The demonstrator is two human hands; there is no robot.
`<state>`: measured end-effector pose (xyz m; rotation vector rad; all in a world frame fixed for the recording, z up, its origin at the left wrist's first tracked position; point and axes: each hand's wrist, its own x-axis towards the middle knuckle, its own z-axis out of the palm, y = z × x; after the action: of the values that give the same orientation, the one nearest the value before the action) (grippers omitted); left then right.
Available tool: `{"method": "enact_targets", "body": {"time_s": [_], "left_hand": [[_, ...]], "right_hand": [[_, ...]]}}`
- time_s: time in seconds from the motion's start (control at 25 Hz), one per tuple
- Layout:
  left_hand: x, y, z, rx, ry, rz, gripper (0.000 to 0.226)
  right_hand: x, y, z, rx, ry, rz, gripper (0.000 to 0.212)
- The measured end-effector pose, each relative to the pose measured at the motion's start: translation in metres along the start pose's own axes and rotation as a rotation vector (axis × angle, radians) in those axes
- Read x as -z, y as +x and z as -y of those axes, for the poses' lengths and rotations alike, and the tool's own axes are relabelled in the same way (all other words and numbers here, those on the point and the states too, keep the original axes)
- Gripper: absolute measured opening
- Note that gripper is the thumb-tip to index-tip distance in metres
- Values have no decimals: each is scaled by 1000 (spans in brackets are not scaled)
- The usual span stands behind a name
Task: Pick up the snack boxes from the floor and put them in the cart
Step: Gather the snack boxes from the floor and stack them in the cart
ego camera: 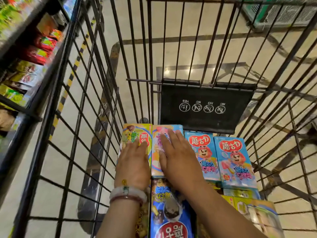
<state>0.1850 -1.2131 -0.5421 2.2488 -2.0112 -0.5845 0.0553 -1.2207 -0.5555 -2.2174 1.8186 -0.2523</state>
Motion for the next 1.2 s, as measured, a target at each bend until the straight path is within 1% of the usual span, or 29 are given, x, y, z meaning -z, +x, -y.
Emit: {"method": "enact_targets", "body": {"time_s": [0.12,0.24,0.32,0.4,0.44,0.56,0.64,0.72,0.8,0.84,0.88,0.92,0.96,1.0,1.04,1.08,1.12,1.2], "left_hand": [[0,-2,-1,13,-30,-46,47],[6,2,-3,1,27,-67,42],[13,4,-9,31,58,6,41],[23,4,-18,84,68,88,39],[31,0,-24,87,53,94,37],[76,-29,-42,-13,15,-2,35],[119,-62,-48,-114,44,-50,32],[174,-105,-47,-221,109,-102,32],[232,-155,-42,-305,145,-180,35],[261,-182,-36,-340,159,-220,39],[291,-214,-27,-370,181,-258,47],[317,-246,-18,-399,214,-277,60],[339,-278,-6,-421,249,-288,78],[359,-310,5,-420,274,-296,92],[374,-337,17,-401,288,-308,99],[388,-366,30,-394,291,-356,97],[399,-390,42,-394,330,-387,89],[416,-430,63,-357,422,-445,76]], "right_hand": [[0,-1,1,14,11,22,51],[1,2,1,12,4,85,52],[7,0,4,27,-20,82,52],[19,-3,10,5,-95,90,52],[26,-6,13,-23,-91,88,53],[75,-25,36,-67,-40,-21,53],[118,-50,61,-48,-23,-67,54],[173,-84,92,-9,-30,-131,62],[232,-120,119,67,-124,-218,67],[262,-139,131,102,-169,-194,73],[294,-161,145,132,-223,-149,81],[322,-182,156,170,-261,-108,86],[344,-205,165,210,-273,-114,88],[367,-227,177,257,-280,-164,88],[383,-248,188,283,-304,-169,90],[398,-267,201,305,-346,-144,92],[409,-284,213,321,-371,-136,94],[421,-311,235,386,-350,-196,98]]}}
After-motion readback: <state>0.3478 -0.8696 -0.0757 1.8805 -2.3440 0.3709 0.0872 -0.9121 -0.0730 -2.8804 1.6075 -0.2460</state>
